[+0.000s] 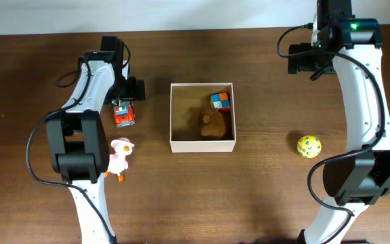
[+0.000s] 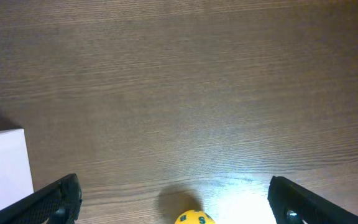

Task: Pack container
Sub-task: 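Lower the left gripper onto the fire truck, then close the left gripper on the fire truck and lift it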

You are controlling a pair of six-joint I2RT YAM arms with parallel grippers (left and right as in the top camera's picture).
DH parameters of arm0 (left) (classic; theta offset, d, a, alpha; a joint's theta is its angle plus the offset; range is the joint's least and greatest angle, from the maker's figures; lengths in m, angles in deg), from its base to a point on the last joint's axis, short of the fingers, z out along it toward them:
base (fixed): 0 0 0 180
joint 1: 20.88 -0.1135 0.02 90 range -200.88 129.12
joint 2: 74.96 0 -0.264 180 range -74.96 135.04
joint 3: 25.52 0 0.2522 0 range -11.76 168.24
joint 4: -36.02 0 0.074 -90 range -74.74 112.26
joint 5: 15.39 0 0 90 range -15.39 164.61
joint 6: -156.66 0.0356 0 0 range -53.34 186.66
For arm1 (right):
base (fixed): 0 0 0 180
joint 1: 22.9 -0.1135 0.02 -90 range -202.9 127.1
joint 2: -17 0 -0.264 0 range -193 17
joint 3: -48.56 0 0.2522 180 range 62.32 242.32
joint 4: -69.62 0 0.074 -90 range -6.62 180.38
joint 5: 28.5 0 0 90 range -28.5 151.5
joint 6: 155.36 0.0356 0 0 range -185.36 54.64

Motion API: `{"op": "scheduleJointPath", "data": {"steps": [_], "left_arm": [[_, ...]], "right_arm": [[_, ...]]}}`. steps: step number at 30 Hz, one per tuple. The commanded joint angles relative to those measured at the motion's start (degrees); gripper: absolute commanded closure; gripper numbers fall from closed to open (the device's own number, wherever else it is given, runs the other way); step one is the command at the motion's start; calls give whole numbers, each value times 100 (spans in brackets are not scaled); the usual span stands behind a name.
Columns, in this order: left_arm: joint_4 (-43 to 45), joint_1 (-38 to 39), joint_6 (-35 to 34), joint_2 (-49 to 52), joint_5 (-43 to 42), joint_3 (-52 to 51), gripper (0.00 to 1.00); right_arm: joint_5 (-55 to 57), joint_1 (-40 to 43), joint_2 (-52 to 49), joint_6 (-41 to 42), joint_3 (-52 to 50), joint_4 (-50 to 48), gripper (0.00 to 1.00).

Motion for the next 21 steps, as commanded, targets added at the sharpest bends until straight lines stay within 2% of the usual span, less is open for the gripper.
{"op": "scheduleJointPath", "data": {"steps": [1,9,21], "left_arm": [[-26,-15,-66,127,59,35,0],[42,-26,-922,140,76,-63,0],[-57,-26,-925,321,81,-133,0]], "right_arm": [[68,15,22,39,98,-11,1],[68,15,22,39,98,-11,1],[68,15,22,39,98,-11,1]]}}
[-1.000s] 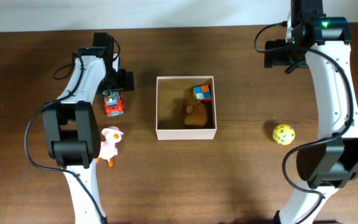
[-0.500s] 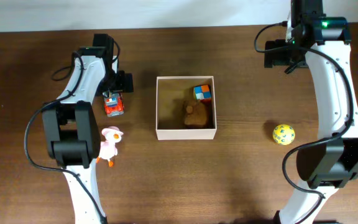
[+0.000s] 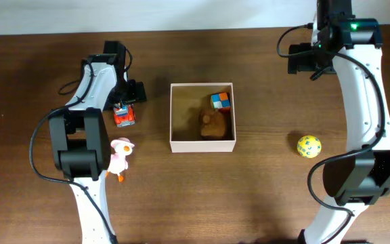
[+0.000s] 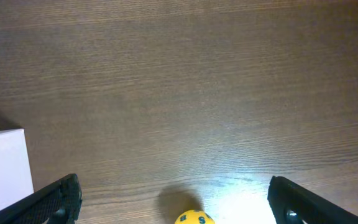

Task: Pack container
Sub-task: 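Close the left gripper on the fire truck and lift it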

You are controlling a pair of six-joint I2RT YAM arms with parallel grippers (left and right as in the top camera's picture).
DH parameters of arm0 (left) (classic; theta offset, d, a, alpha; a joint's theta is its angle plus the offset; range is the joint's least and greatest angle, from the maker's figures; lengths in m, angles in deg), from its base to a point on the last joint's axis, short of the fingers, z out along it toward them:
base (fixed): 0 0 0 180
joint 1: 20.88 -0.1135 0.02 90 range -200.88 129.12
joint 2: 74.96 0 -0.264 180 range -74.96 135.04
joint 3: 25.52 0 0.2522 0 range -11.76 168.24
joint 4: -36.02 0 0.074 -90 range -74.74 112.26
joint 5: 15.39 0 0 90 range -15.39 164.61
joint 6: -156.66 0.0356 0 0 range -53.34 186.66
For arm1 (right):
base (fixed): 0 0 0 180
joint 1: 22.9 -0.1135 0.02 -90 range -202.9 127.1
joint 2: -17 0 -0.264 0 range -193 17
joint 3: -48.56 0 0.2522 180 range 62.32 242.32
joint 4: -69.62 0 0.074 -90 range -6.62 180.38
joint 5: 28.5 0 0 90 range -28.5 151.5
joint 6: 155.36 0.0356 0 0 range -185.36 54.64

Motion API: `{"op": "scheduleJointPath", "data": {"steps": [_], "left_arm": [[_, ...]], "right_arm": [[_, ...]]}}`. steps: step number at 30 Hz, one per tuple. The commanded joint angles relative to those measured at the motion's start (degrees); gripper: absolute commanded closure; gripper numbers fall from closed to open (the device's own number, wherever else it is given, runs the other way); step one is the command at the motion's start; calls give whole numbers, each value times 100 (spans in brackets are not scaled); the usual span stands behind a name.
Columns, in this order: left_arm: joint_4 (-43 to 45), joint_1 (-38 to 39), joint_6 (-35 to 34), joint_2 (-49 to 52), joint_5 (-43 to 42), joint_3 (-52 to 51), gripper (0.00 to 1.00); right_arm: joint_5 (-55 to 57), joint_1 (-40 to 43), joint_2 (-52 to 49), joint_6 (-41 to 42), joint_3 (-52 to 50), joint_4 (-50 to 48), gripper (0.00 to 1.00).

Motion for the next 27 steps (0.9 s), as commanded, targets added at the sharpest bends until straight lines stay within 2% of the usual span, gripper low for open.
{"op": "scheduleJointPath", "data": {"steps": [1,5,9,11,14,15,24,27], "left_arm": [[-85,-26,-90,107,22,-94,4],[-201,-26,-90,107,66,-101,15],[-267,-26,-90,107,66,-98,20],[-267,-26,-90,107,63,-98,28],[-278,-26,-92,105,63,-98,48],[-289,-26,-92,105,63,-98,50],[-306,-26,-92,105,83,-37,50],[-310,-26,-90,103,317,120,50]], "right_arm": [[68,15,22,39,98,-11,1],[68,15,22,39,98,-11,1],[68,15,22,39,98,-11,1],[68,15,22,39,98,-11,1],[68,15,22,39,98,-11,1],[68,15,22,39,98,-11,1],[68,15,22,39,98,-11,1],[68,15,22,39,98,-11,1]]}}
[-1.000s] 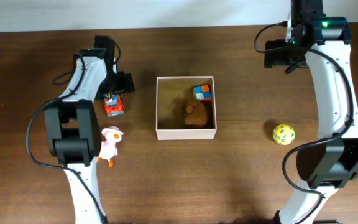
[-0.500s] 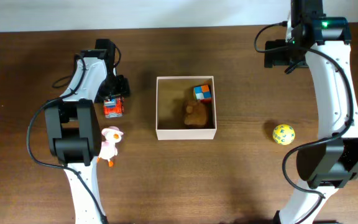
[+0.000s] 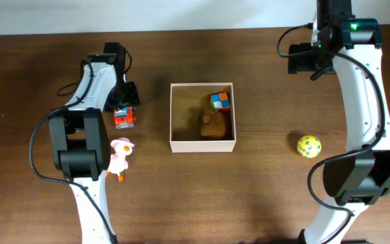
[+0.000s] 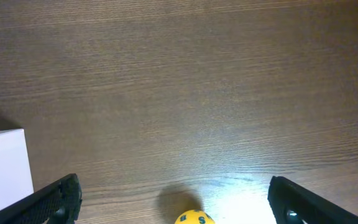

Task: Pack container
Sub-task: 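Close the left gripper on the fire truck and lift it, then carry the fire truck right and lower it into the box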

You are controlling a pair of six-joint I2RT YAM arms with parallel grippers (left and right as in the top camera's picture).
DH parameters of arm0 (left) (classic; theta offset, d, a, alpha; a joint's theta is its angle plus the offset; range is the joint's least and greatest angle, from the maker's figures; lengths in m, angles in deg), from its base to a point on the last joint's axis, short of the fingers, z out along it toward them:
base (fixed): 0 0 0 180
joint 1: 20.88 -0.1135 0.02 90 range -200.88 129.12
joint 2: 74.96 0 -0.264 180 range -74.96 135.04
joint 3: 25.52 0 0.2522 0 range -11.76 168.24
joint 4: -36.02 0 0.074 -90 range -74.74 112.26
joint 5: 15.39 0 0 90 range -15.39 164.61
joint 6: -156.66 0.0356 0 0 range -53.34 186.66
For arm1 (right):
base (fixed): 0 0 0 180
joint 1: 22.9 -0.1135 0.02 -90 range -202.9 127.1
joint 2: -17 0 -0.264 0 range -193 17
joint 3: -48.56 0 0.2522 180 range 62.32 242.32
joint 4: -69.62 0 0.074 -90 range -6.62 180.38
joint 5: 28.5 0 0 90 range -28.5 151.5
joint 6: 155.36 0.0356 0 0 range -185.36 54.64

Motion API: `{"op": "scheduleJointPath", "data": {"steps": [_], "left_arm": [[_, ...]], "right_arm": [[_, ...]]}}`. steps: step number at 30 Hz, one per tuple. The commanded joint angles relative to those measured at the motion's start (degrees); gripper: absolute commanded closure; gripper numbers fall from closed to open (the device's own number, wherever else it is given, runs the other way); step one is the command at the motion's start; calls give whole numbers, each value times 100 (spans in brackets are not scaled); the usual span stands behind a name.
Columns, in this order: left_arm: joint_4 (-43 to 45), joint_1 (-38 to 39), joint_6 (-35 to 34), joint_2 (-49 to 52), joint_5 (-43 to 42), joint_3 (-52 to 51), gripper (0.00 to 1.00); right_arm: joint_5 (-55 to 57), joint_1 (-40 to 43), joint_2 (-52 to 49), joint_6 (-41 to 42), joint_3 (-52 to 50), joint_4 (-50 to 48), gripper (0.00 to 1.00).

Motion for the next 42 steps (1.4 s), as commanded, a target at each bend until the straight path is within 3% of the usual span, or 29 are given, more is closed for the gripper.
{"op": "scheduleJointPath", "data": {"steps": [1,9,17,25,42], "left_arm": [[-50,-26,31,105,245,188,50],[-470,-20,50,105,203,1069,50],[-1235,63,48,105,-922,2304,50],[-1993,614,-83,105,-1082,3458,50],[-2428,1945,-280,107,-1010,3630,50]], "right_arm": [[68,15,22,37,98,-11,1],[68,15,22,37,98,-11,1],[68,15,22,37,98,-11,1],[68,15,22,37,98,-11,1],[68,15,22,37,98,-11,1]]}}
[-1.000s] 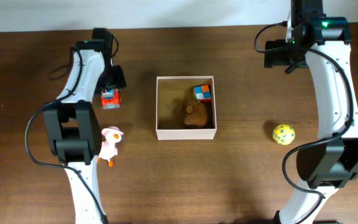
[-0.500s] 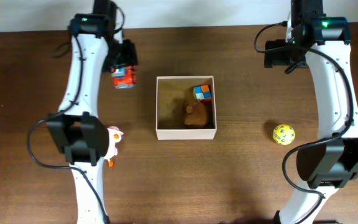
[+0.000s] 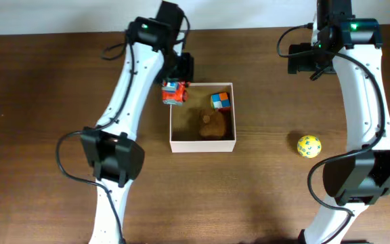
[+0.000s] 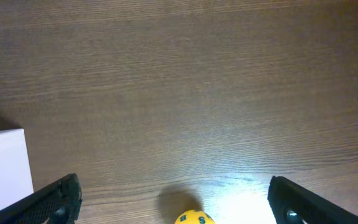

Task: Pack container
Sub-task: 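Carry the fire truck right and lower it into the box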

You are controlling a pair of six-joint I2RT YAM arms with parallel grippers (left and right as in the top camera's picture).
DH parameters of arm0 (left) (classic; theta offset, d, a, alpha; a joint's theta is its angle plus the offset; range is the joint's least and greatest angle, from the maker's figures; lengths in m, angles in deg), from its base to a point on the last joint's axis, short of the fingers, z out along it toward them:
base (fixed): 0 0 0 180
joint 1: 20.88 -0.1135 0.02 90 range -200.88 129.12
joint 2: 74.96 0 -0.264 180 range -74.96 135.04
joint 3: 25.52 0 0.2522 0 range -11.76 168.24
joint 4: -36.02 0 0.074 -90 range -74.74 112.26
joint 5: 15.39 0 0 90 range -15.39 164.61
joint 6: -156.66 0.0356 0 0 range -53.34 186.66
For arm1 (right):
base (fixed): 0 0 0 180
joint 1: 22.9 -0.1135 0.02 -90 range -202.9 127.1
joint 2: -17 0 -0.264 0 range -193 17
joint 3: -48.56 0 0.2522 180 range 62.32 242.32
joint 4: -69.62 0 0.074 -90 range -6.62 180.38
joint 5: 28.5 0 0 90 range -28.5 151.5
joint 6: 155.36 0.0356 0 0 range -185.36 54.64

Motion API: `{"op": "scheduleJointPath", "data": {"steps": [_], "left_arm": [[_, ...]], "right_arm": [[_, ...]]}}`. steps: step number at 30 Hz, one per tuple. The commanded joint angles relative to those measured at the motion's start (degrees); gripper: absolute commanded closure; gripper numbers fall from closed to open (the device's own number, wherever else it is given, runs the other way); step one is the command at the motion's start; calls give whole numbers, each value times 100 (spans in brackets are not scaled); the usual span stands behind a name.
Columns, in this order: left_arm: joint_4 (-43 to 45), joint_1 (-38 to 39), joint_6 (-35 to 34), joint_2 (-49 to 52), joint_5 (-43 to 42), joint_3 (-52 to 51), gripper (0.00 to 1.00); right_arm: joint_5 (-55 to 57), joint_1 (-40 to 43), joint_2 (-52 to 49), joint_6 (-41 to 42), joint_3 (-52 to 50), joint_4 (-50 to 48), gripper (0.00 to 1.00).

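The white box (image 3: 202,145) stands mid-table and holds a multicoloured cube (image 3: 220,101) and a brown soft toy (image 3: 212,124). My left gripper (image 3: 175,87) is shut on a red toy car (image 3: 174,94), which it holds over the box's far left corner. A yellow ball (image 3: 309,146) with green marks lies on the table right of the box. It also shows at the bottom edge of the right wrist view as the ball (image 4: 194,218). My right gripper (image 4: 174,190) hangs open high above it, with its fingers (image 4: 55,199) spread wide.
The left arm (image 3: 131,81) stretches diagonally from its base (image 3: 110,157) to the box's far corner. The right arm's wrist (image 3: 310,54) is at the back right. A corner of the box (image 4: 2,165) shows at the left of the right wrist view.
My left gripper was at the red car on the table left of the box. It now holds the car over the box's far left corner. The right arm has not moved.
The left gripper stood by the red car on the table left of the box, with a pink duck nearby, at all three earlier moments. It was closest to the car at the last. Now the car is in the gripper at the box. The right gripper stayed open above the ball.
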Motion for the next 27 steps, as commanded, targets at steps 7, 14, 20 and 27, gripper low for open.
{"op": "scheduleJointPath", "data": {"steps": [7,14,20,27], "left_arm": [[-173,361,-225,42,223,-264,49],[98,404,-476,42,328,-804,50],[483,404,-516,42,372,-1268,48],[907,404,-632,42,433,-1611,48]], "right_arm": [[68,15,22,39,98,-11,1],[68,15,22,39,98,-11,1],[68,15,22,39,98,-11,1],[68,15,22,39,98,-11,1]]}}
